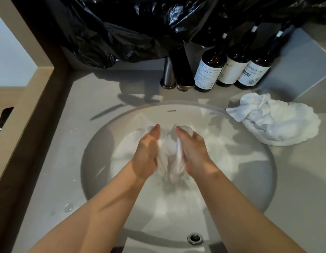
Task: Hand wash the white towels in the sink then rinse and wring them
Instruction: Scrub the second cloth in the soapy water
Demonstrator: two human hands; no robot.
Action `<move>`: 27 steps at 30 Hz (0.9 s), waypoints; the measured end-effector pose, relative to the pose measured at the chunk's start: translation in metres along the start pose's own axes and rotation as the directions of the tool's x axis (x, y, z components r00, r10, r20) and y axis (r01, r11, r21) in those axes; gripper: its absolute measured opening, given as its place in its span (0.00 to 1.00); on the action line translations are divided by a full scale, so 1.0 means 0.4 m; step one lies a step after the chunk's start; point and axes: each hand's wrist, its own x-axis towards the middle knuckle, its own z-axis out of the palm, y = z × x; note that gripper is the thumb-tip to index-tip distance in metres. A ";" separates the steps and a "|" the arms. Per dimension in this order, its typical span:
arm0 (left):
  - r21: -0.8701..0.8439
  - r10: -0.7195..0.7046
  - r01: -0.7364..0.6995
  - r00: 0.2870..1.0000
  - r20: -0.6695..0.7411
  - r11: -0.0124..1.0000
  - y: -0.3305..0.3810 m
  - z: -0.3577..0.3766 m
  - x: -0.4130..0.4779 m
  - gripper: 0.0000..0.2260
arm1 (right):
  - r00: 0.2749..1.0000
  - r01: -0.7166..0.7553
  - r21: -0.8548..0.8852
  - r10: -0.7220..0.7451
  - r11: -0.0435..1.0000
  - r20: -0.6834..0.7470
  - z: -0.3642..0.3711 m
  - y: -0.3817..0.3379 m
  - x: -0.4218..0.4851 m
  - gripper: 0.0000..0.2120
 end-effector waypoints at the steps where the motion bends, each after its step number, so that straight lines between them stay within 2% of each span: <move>1: -0.036 0.008 -0.004 0.994 0.109 0.999 0.003 -0.004 -0.006 0.22 | 0.998 0.026 0.002 -0.026 1.000 -0.060 -0.001 -0.008 0.011 0.09; 2: -0.045 0.023 -0.015 0.983 0.182 0.999 0.007 -0.004 -0.011 0.19 | 0.992 0.047 0.003 -0.046 0.999 -0.114 -0.001 -0.016 0.022 0.16; 3: -0.014 0.015 -0.013 0.982 0.187 1.000 -0.001 -0.012 -0.006 0.14 | 0.987 0.051 -0.023 -0.054 0.998 -0.151 0.001 -0.020 0.031 0.24; 4: -0.003 -0.013 0.014 0.990 0.138 1.000 -0.005 -0.015 -0.002 0.11 | 0.982 0.054 -0.068 -0.066 0.996 -0.175 0.001 -0.020 0.037 0.27; 6: 0.004 -0.044 0.044 0.999 -0.002 0.999 -0.019 -0.021 0.015 0.16 | 0.985 0.065 -0.170 -0.090 0.983 -0.145 0.006 -0.007 0.026 0.22; 8: 0.073 0.000 0.011 0.989 -0.147 0.997 -0.016 -0.011 0.033 0.12 | 0.995 0.096 -0.258 -0.095 0.961 0.017 0.018 0.004 -0.012 0.14; 10: 0.143 0.030 0.007 0.966 -0.256 0.990 -0.010 -0.012 0.036 0.13 | 0.987 0.136 -0.272 -0.107 0.953 0.121 0.017 -0.007 -0.039 0.09; 11: 0.124 0.029 -0.002 0.976 -0.215 0.992 -0.014 -0.022 0.040 0.16 | 0.988 0.136 -0.246 -0.113 0.960 0.109 0.008 -0.012 -0.026 0.09; 13: 0.058 -0.011 0.017 0.994 -0.105 0.998 -0.017 -0.038 0.033 0.19 | 0.992 0.117 -0.264 -0.122 0.957 -0.005 -0.026 -0.029 0.013 0.12; 15: 0.179 -0.105 0.137 0.979 -0.175 0.974 -0.022 -0.056 0.030 0.17 | 0.981 0.102 -0.355 -0.153 0.929 -0.116 -0.067 -0.013 0.063 0.16; 17: 0.285 -0.203 0.256 0.958 -0.203 0.924 -0.047 -0.058 0.025 0.08 | 0.991 0.044 -0.387 -0.088 0.921 -0.097 -0.097 0.037 0.082 0.14; 19: 0.417 -0.258 0.276 0.961 -0.100 0.866 -0.086 -0.053 0.020 0.06 | 1.000 0.009 -0.445 -0.015 0.895 -0.009 -0.108 0.112 0.090 0.17; 21: 0.635 -0.316 0.277 0.947 -0.054 0.721 -0.133 -0.048 0.022 0.10 | 0.994 0.070 -0.560 -0.009 0.826 0.112 -0.116 0.169 0.093 0.23; 24: 0.833 -0.335 0.303 0.930 -0.152 0.463 -0.157 -0.052 0.034 0.12 | 0.970 0.014 -0.695 0.158 0.719 0.183 -0.132 0.163 0.083 0.28; 26: 0.861 -0.297 0.307 0.935 -0.194 0.406 -0.139 -0.052 0.029 0.12 | 0.942 -0.089 -0.635 0.272 0.767 0.197 -0.150 0.147 0.071 0.30; 27: 0.841 -0.264 0.293 0.946 -0.187 0.455 -0.127 -0.051 0.028 0.13 | 0.933 -0.149 -0.532 0.297 0.833 0.204 -0.153 0.133 0.059 0.29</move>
